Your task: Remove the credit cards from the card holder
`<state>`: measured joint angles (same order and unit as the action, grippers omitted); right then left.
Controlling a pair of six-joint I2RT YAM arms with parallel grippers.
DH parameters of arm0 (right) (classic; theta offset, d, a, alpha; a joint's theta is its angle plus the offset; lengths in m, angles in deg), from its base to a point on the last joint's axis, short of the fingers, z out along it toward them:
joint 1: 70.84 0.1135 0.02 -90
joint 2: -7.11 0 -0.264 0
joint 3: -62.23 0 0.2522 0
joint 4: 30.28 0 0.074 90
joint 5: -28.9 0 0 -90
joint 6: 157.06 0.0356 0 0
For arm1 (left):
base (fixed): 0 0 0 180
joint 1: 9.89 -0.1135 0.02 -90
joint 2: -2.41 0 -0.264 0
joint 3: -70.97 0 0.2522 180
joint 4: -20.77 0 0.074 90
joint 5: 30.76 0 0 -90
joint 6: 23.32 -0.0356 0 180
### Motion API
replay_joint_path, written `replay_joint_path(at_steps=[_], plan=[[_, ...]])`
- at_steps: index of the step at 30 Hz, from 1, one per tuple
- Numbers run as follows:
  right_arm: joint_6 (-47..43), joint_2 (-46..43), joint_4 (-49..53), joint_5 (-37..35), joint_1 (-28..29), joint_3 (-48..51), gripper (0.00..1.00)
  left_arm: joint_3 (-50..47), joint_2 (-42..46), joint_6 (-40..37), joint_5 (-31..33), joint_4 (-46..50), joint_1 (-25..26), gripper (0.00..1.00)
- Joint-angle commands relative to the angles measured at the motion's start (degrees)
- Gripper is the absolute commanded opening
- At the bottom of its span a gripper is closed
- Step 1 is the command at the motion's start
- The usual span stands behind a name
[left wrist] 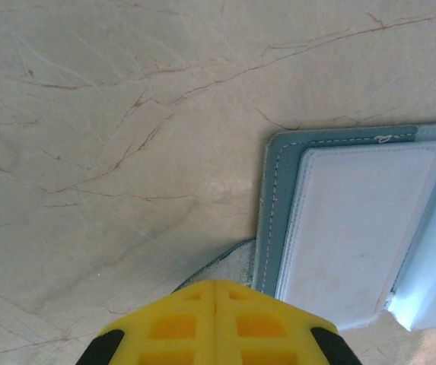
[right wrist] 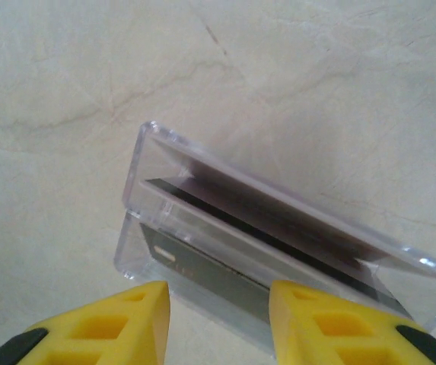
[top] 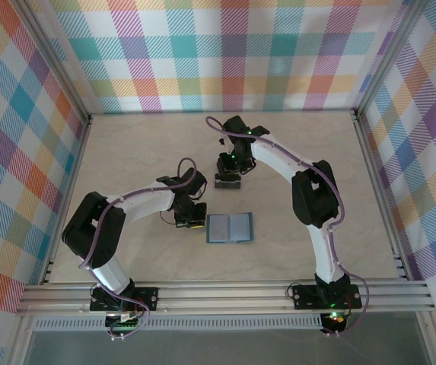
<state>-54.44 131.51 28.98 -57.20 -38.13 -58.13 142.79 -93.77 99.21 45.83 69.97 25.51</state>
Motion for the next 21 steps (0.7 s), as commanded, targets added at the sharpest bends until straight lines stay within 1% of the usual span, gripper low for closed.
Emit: replay_joint_path(at_steps=[1,4,10,21], plan=[[0.12,2.07,-1.17,-2.12,0.15,-2.26,0.40,-0.38,0.91,-0.63,0.04,0.47,-0.68,0.00],[0.35,2.25,-1.88,-2.68,0.16,-2.80,0.40,-0.55,1.00,-0.50,0.13,0.51,-0.72,0.00],[1.12,1.02,-3.86,-1.59,0.16,-2.05,0.40,-0.57,1.00,-0.45,-0.21,0.25,-0.68,0.00],[5.14,-8.24,-6.39,3.14,0.34,5.65,0.40,-1.96,0.30,-0.48,-0.75,-0.98,-0.65,0.00]])
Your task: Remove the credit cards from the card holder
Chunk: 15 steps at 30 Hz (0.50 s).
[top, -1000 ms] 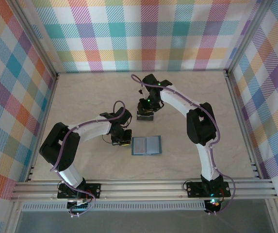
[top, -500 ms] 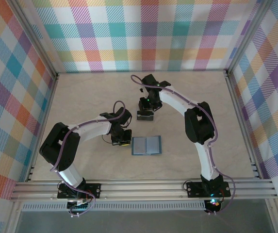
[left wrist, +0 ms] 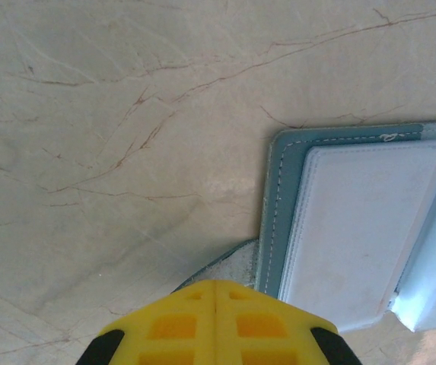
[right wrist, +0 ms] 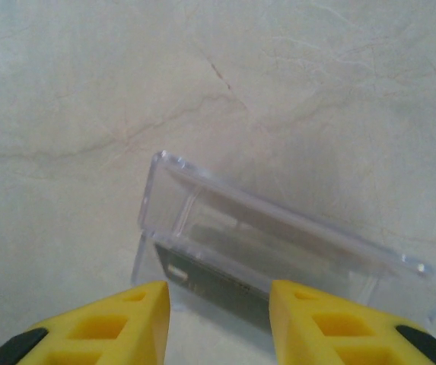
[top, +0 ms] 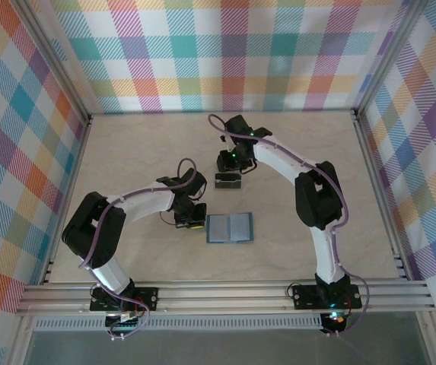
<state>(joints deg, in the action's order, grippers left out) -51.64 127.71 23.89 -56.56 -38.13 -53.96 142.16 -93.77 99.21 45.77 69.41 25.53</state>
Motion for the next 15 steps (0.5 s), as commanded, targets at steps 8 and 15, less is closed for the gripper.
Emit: replay_joint_path(at_steps=[8,15], plan=[[8.60,-10.27,-1.82,8.12,1.17,10.14,0.32,-2.75,-1.28,-1.34,-0.55,-1.20,-0.70,0.00],[13.22,-14.76,-3.89,15.63,3.24,21.04,0.29,-2.95,-2.77,-1.77,-1.20,-2.01,-0.63,0.00]])
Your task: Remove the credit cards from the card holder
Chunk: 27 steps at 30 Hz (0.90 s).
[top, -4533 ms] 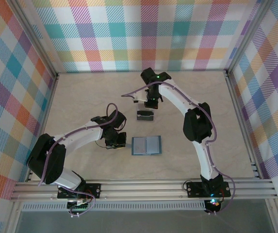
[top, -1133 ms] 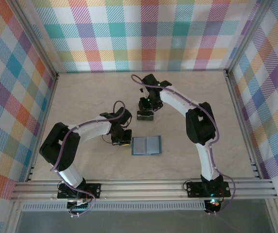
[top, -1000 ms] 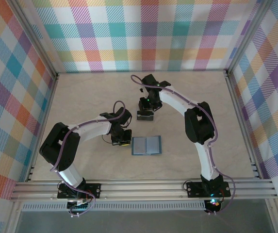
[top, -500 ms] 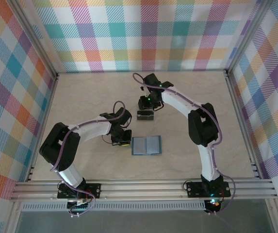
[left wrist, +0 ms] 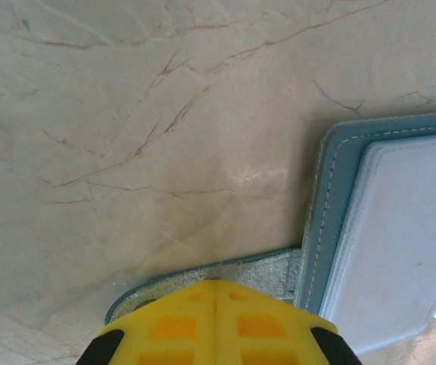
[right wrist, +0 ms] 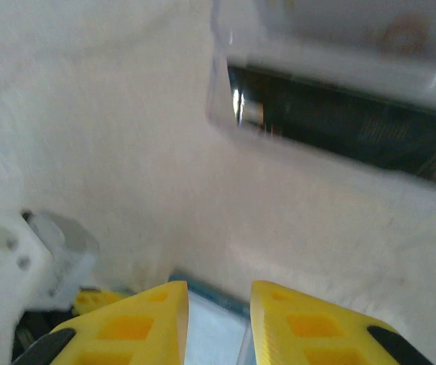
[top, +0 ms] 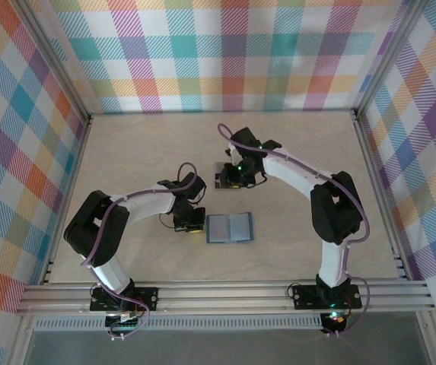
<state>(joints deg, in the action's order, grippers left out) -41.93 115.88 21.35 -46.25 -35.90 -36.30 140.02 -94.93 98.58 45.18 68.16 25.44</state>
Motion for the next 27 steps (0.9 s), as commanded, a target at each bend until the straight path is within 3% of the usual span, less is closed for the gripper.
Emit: replay_joint_path(at_steps=[1,14,27], plan=[[4.38,-3.44,-1.99,6.45,1.54,5.19,0.29,-0.77,-1.77,-1.17,-0.66,-0.84,-0.57,0.00],[13.49,-2.12,-6.62,9.81,12.13,12.80,0.25,-1.53,-2.28,-1.25,-1.72,-1.35,-0.65,0.00],[16.35,2.38,-10.33,7.87,13.62,13.88,0.21,-1.72,-2.33,-1.58,-2.28,-1.20,-0.59,0.00]])
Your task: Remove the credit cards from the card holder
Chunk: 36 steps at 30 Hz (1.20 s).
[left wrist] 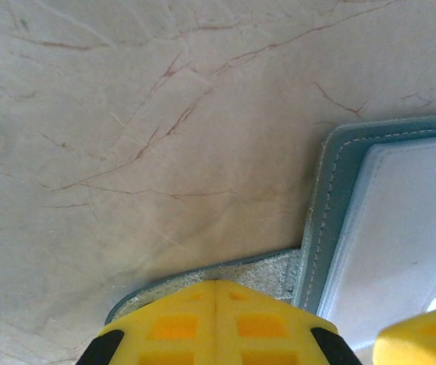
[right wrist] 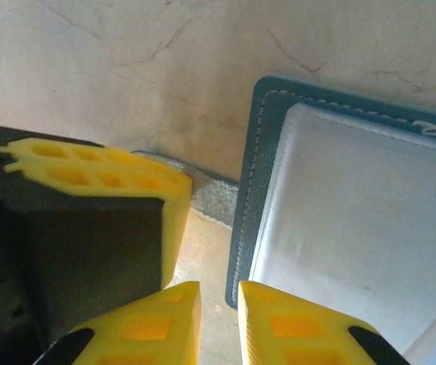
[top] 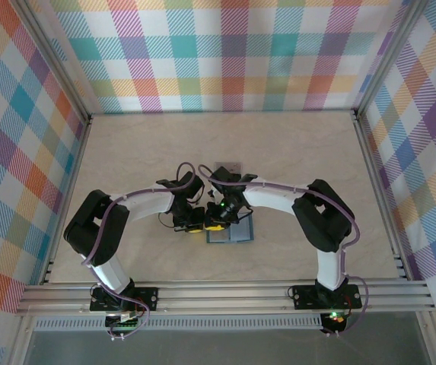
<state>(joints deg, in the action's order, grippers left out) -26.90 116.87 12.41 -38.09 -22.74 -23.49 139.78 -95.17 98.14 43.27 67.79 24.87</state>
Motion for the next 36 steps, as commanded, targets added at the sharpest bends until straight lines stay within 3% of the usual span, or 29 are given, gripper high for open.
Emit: replay_joint_path(at_steps=[1,7,20,36], plan=[[1.41,1.59,-1.38,-0.61,0.51,1.33,0.21,-1.51,-2.02,-1.07,-0.46,-0.80,-0.04,0.00],[0.63,2.08,2.56,-4.77,1.00,1.34,0.22,-1.78,-1.65,-1.15,-0.32,-0.65,-0.02,0.00],[-1.22,0.20,15.12,-16.12,2.46,-2.40,0.41,-1.55,-1.47,-1.40,-0.14,-0.12,-0.05,0.00],[-2.76,-0.33,27.98,-28.79,2.85,-8.01,0.50,-1.43,-1.83,-1.49,-0.29,-0.03,-0.04,0.00]])
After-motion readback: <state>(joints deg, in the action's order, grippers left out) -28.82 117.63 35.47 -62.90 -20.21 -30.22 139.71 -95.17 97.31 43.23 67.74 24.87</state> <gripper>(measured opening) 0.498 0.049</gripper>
